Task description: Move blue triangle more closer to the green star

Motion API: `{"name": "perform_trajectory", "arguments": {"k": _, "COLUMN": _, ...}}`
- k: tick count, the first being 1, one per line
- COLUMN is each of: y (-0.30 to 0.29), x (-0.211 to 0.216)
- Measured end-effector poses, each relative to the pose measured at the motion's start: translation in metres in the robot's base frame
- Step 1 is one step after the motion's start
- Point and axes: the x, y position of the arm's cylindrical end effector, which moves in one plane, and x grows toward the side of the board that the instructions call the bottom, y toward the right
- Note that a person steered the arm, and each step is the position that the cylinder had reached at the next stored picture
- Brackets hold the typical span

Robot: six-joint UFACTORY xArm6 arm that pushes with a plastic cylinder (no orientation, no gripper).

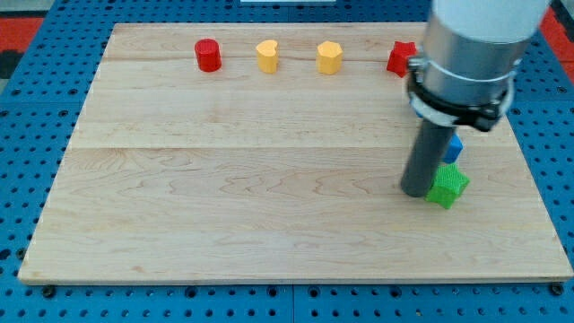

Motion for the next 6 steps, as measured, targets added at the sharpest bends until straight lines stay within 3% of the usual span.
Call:
{"name": "perform_trajectory", "arguments": {"k": 2, "y": 0.019, "x": -0.003}}
{"name": "perform_trajectory", "arguments": {"k": 3, "y": -0.026, "x": -0.025}}
{"name": "perform_trajectory", "arguments": {"k": 4, "y": -0.032, "x": -0.084}}
{"name": "perform_trajectory", "arguments": {"k": 6, "y": 0.007, "x": -0.084}}
